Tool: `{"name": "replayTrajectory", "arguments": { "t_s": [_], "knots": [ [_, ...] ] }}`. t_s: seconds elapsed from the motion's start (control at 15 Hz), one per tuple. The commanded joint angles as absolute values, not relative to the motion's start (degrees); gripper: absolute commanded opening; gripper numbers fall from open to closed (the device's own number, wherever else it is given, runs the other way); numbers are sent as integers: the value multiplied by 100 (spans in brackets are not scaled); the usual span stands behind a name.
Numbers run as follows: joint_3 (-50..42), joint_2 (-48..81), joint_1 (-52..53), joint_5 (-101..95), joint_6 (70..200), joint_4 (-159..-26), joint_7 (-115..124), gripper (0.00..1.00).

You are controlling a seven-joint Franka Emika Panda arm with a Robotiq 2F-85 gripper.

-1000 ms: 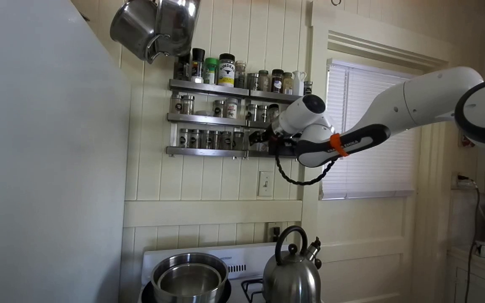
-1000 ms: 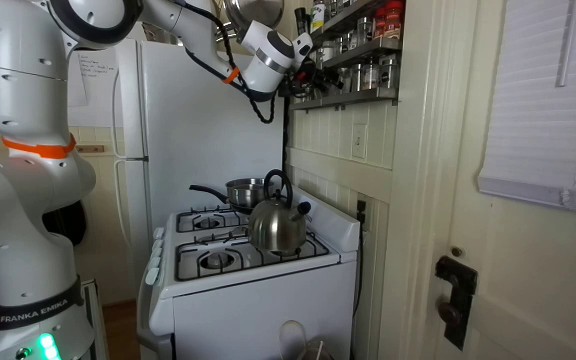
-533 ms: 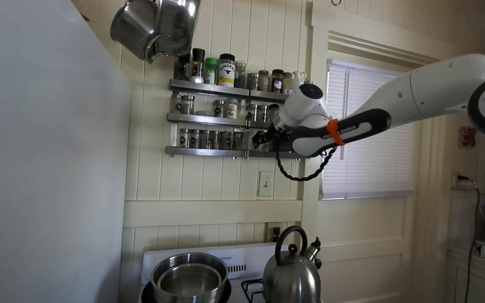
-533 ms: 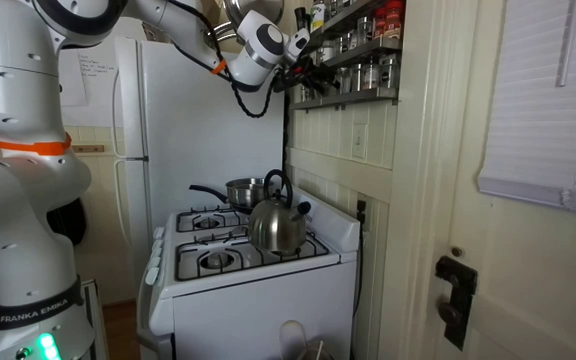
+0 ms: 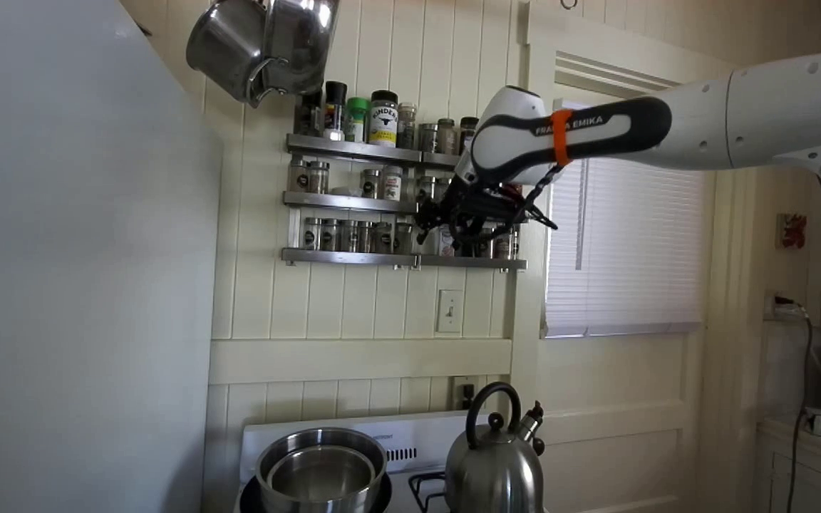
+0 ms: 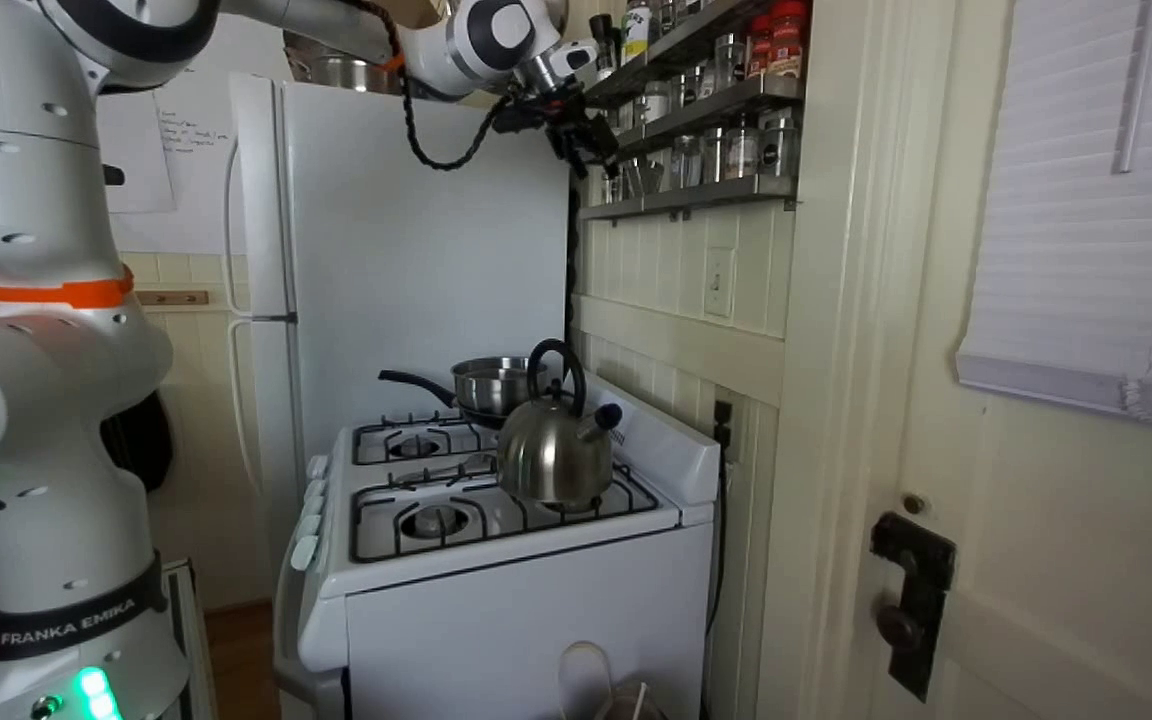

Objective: Pour some spice into the silver bowl

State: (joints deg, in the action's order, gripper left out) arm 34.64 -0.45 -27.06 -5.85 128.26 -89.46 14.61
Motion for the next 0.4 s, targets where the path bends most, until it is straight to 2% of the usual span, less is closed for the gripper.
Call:
{"name": "replayTrajectory", "arguments": {
  "t_s": [0.0, 0.07, 0.33],
  "knots": [
    [2127, -273, -1648, 824, 11467, -8540, 531, 100],
    [2043, -159, -1386, 138, 11963, -8619, 1013, 100],
    [1459, -174, -845, 214, 11869, -8550, 927, 100]
  ]
}}
